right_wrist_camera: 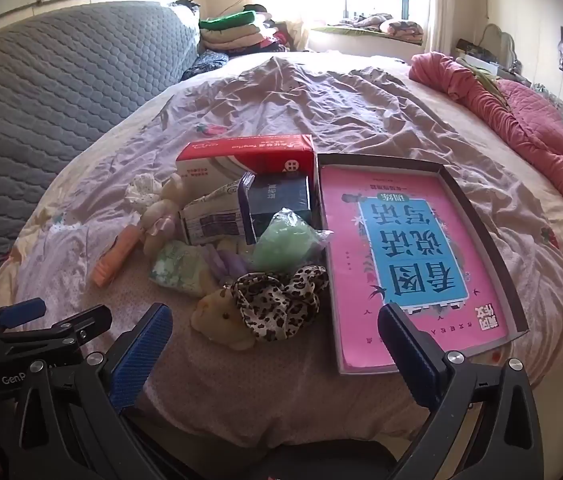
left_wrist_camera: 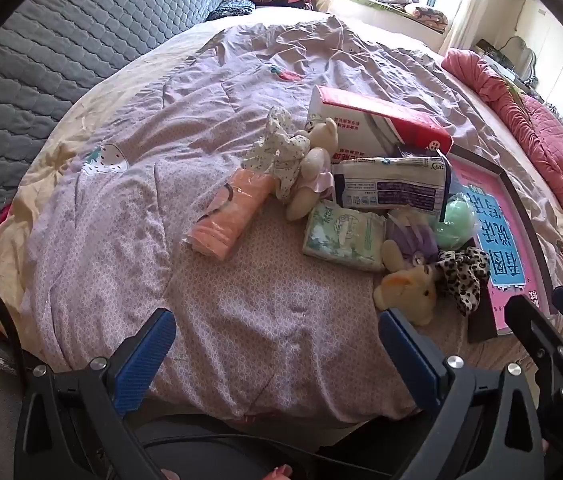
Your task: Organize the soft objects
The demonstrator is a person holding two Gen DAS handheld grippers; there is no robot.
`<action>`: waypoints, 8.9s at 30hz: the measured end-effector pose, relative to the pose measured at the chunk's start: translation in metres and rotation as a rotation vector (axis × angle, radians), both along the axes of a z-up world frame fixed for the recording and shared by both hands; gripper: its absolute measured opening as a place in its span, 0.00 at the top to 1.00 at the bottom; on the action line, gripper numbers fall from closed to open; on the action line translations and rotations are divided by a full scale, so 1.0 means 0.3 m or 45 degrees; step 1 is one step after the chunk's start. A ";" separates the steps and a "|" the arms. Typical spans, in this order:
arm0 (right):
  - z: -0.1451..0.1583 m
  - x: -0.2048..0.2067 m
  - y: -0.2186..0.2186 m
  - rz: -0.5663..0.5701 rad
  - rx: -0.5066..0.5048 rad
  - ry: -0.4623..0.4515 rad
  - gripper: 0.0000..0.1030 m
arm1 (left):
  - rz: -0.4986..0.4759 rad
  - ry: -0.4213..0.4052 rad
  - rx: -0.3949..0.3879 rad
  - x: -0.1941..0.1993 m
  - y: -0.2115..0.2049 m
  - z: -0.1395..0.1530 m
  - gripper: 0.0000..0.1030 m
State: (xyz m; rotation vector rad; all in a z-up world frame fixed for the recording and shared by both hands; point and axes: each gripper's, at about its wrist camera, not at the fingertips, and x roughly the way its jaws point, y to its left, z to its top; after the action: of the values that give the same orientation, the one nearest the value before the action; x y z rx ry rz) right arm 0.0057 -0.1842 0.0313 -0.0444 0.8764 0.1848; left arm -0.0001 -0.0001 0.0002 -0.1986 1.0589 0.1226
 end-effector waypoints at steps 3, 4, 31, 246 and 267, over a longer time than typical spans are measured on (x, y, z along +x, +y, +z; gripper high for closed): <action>0.003 -0.006 -0.003 -0.001 0.036 -0.012 0.00 | -0.003 -0.013 0.009 0.000 0.000 0.000 0.01; 0.005 -0.006 -0.005 0.000 0.034 -0.015 0.00 | -0.004 -0.014 0.012 0.001 0.000 -0.002 0.01; 0.032 -0.023 -0.020 -0.009 0.028 -0.060 0.00 | -0.008 -0.050 0.066 -0.021 -0.023 0.052 0.01; 0.096 0.131 -0.361 -0.189 0.084 -0.087 0.25 | -0.316 -0.086 -0.282 0.172 -0.144 0.124 0.24; 0.037 0.184 -0.042 0.087 0.049 -0.049 0.25 | -0.033 -0.006 -0.295 0.192 0.193 -0.019 0.24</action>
State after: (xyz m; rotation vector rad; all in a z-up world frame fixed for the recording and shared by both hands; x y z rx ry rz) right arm 0.0609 -0.1966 0.0423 -0.0421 0.8333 0.2640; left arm 0.0574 0.0578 -0.0056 -0.3938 1.0696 -0.0247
